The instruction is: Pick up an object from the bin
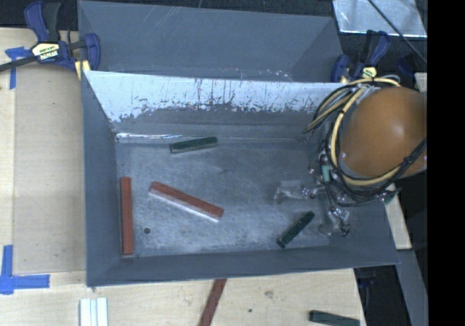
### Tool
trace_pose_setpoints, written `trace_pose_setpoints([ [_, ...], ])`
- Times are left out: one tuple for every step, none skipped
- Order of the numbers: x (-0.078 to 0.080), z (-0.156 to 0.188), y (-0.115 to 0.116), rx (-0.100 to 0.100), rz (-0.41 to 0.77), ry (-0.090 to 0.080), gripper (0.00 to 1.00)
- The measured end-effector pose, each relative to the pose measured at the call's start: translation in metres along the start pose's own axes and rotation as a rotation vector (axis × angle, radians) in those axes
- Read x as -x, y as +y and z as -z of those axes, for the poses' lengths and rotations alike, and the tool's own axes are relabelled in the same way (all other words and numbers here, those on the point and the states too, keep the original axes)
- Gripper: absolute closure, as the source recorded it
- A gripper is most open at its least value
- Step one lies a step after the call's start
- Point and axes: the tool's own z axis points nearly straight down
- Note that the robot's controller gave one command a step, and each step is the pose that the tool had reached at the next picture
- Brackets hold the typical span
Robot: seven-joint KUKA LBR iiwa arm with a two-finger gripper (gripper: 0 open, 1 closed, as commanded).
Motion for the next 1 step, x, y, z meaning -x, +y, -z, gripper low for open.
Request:
trace_pose_setpoints([
  [0.0059, -0.0604, -0.0034, 0.005, 0.311, 0.001, 1.00],
])
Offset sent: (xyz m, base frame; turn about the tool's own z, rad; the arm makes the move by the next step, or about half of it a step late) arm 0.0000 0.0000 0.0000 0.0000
